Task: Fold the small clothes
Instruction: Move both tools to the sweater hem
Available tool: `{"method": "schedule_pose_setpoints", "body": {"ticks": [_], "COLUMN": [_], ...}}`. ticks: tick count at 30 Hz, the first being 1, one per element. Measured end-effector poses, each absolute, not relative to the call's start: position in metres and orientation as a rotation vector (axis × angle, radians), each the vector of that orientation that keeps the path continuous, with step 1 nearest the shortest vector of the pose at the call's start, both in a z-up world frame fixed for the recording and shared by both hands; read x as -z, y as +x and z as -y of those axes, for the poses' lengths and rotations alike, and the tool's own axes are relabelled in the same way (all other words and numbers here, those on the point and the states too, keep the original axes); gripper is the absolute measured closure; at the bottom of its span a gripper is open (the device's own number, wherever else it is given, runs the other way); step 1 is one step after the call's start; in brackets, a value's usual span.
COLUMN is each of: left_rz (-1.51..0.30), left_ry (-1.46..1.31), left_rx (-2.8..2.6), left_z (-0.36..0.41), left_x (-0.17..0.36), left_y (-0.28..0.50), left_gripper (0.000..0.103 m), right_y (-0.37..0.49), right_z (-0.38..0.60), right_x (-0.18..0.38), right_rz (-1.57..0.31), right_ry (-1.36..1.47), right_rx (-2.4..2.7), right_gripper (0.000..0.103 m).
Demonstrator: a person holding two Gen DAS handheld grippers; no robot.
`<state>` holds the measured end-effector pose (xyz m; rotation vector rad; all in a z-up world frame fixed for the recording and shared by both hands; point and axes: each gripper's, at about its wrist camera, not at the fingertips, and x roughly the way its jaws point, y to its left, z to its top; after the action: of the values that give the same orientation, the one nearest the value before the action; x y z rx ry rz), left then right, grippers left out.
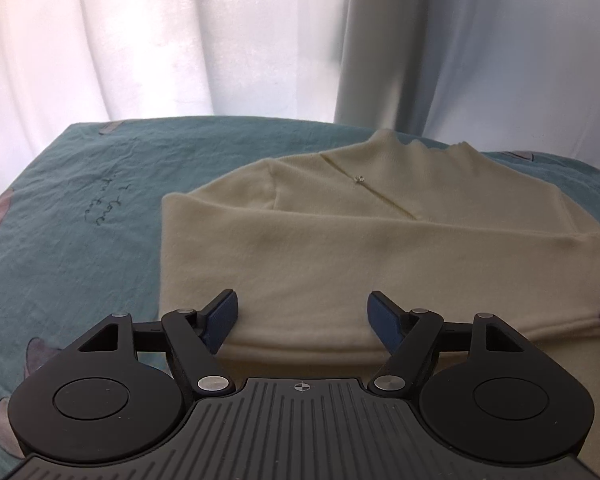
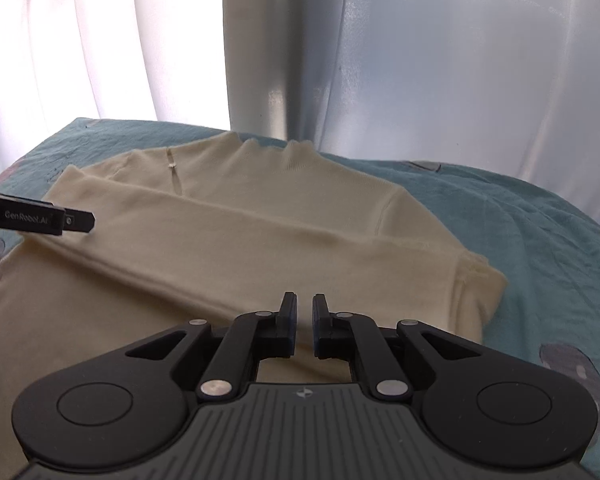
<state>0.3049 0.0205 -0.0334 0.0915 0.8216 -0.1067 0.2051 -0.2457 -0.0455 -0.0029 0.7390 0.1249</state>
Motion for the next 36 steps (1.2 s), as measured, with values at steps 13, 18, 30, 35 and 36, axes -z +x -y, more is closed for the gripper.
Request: {"method": "schedule_pose_setpoints", "body": {"ticks": [13, 18, 30, 35, 36], "left_rz": [-0.830, -0.889, -1.080, -1.144, -1.157], "left_ry": [0.141, 0.077, 0.107, 0.038, 0.008], "left_rx": [0.010, -0.022, 0.022, 0.016, 0.030], "left_z": [-0.030, -0.065, -0.112, -0.131, -0.135], "left_x": [0.031, 0.016, 0.014, 0.021, 0.021], "left_y": [0.275, 0.222, 0.099, 0.085, 0.084], "left_gripper": [0.023, 0.021, 0.019, 0.040, 0.042], "right_y": [0.181, 0.123, -0.012, -0.021, -0.022], "right_z": [0.250, 0.243, 0.252, 0.264, 0.267], "right_x": [0.048, 0.036, 0.043, 0.044, 0.045], "right_rz": [-0.813, -0.891, -1.078, -1.100, -1.106], "right_ry": [-0.034, 0.006, 0.297, 0.363, 0.380], "right_rx": [-0.083, -0.195, -0.332, -0.343, -0.345], "right_gripper": [0.095, 0.086, 0.069, 0.069, 0.069]}}
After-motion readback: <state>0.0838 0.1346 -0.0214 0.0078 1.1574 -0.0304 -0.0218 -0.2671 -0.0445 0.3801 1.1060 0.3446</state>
